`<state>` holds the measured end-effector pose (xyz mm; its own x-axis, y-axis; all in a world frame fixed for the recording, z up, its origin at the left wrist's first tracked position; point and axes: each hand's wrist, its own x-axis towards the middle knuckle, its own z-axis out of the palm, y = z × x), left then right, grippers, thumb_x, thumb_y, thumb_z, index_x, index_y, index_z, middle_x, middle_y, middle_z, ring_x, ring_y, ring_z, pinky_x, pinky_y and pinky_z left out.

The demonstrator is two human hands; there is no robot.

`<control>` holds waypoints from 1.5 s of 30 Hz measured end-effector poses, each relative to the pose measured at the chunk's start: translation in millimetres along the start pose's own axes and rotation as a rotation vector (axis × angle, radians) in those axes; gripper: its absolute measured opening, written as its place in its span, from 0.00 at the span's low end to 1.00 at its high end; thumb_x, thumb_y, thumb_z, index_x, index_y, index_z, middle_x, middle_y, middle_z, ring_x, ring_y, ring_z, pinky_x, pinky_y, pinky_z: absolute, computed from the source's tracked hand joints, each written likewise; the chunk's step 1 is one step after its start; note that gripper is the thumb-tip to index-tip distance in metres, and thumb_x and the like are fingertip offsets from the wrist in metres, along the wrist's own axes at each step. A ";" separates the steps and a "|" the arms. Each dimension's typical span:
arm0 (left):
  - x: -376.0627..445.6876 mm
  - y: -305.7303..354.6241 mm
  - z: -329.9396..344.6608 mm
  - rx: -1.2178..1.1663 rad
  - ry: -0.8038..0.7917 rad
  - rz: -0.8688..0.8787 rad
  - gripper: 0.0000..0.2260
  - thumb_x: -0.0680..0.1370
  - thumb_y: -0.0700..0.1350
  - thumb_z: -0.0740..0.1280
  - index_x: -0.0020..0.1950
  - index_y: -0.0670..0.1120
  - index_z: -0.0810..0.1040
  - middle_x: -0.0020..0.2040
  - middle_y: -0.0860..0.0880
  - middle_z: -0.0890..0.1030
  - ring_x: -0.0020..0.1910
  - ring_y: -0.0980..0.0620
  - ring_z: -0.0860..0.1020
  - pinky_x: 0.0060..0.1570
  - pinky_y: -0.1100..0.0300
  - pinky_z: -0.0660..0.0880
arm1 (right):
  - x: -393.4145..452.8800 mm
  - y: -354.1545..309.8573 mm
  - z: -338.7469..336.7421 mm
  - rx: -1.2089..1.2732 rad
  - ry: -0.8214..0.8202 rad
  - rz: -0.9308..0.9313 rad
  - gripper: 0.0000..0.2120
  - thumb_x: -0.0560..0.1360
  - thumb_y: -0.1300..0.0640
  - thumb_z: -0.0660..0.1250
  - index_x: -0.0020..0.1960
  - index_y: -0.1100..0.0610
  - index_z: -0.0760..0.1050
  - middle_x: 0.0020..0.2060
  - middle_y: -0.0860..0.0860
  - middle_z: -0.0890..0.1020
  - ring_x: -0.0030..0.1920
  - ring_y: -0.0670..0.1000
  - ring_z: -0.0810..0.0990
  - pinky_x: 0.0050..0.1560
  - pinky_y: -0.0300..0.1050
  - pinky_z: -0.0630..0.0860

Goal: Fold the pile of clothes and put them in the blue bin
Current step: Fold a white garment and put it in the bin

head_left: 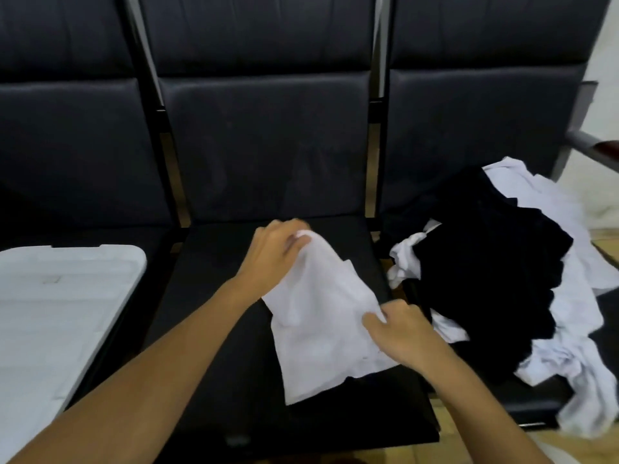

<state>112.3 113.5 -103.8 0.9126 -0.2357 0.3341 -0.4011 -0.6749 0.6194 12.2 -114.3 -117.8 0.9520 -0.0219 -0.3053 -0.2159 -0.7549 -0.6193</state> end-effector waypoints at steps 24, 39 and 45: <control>-211.1 -13.4 -229.4 -0.040 -0.008 -0.417 0.11 0.74 0.47 0.76 0.54 0.45 0.80 0.45 0.54 0.81 0.39 0.66 0.77 0.40 0.69 0.73 | -34.0 -160.2 58.6 -0.012 -0.165 -0.660 0.13 0.76 0.51 0.72 0.33 0.52 0.80 0.26 0.49 0.76 0.28 0.40 0.70 0.30 0.38 0.66; -588.3 -33.5 -355.9 -0.064 0.224 -0.813 0.06 0.73 0.54 0.72 0.42 0.54 0.79 0.40 0.55 0.82 0.38 0.57 0.81 0.35 0.66 0.74 | -220.8 -357.3 321.9 -0.614 -0.765 -1.119 0.13 0.80 0.54 0.63 0.37 0.45 0.73 0.44 0.51 0.78 0.48 0.55 0.78 0.53 0.53 0.77; -646.8 -55.9 -341.8 -0.119 0.339 -0.910 0.12 0.72 0.52 0.69 0.35 0.47 0.71 0.31 0.53 0.74 0.31 0.59 0.70 0.31 0.63 0.66 | -236.6 -361.5 389.6 -0.622 -0.706 -1.205 0.05 0.80 0.58 0.61 0.52 0.49 0.72 0.47 0.50 0.77 0.43 0.53 0.76 0.42 0.47 0.73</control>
<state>-482.8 542.7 -111.6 0.8136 0.5661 -0.1322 0.4229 -0.4202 0.8029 -219.4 419.2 -103.6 0.1551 0.9581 -0.2408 0.8803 -0.2447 -0.4065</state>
